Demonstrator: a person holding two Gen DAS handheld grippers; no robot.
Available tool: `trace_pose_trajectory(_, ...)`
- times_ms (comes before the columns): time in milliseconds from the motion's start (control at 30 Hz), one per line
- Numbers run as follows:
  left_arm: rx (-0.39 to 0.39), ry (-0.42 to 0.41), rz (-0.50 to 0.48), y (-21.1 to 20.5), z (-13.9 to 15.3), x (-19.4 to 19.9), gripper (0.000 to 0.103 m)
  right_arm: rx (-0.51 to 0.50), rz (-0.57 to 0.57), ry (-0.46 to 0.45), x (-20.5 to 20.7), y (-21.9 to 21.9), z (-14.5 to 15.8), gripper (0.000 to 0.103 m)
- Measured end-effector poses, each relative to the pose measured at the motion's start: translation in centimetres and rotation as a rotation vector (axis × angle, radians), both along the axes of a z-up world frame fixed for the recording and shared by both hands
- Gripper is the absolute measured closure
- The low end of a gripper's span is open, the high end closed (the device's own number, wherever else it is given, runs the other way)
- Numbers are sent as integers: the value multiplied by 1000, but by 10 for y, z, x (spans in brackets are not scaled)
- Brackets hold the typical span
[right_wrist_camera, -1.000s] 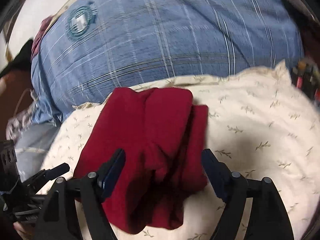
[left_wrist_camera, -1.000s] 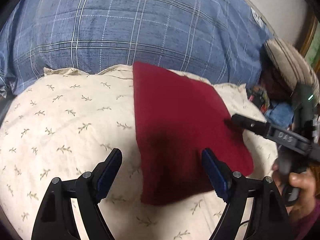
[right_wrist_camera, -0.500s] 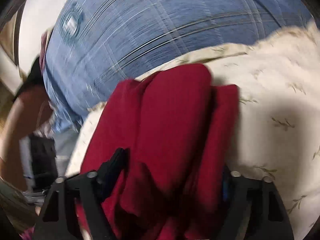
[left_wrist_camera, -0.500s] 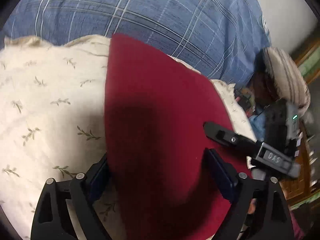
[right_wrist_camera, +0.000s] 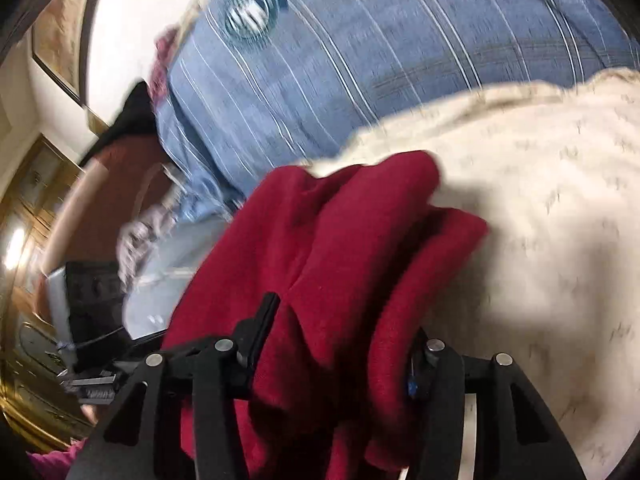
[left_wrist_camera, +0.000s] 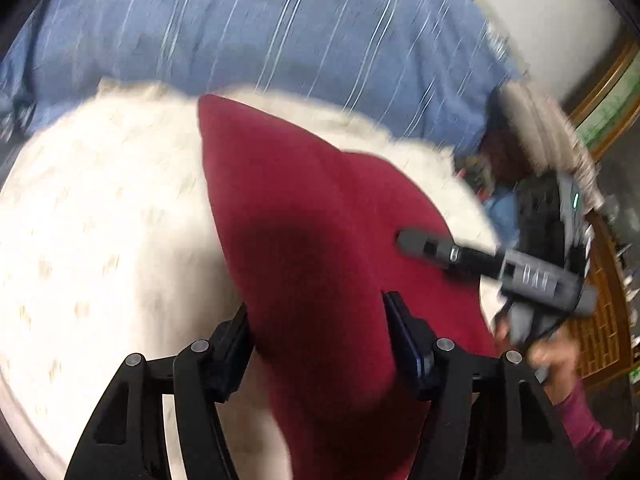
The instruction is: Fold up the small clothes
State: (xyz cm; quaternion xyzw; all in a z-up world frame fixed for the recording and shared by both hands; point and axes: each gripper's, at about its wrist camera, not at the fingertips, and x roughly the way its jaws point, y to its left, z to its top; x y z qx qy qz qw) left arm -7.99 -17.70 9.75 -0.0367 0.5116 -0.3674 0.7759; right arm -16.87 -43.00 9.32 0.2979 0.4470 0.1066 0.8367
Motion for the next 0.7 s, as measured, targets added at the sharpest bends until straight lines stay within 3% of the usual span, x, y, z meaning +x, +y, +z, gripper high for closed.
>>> trace_pose_trajectory(100,89,-32,29,6,-23,-12,37,-110,-51,44,-16,3,-2,50)
trace_pose_trajectory(200,82,-115,71,13,-18,-26,37,-178,-52,-53,-38,15,27,50)
trace_pose_trajectory(367,153,-243,109,4,-7,-41,36,-312,67,-216,-51,60,57,53)
trace_pose_trajectory(433,167,-261,117,-8,-7,-49,36,-378,114,-166,-46,74,45,56)
trace_pose_trajectory(567,168,-336,173,-3,-2,-68,33,-470,61,-13,-33,62,-7,58)
trace_pose_trajectory(633,164,-354,201,-3,-2,-77,32,-457,8,-25,-35,58,-10,49)
trace_pose_trajectory(700,175,-359,212,-7,-3,-82,32,-453,-7,-33,-38,62,-5,49)
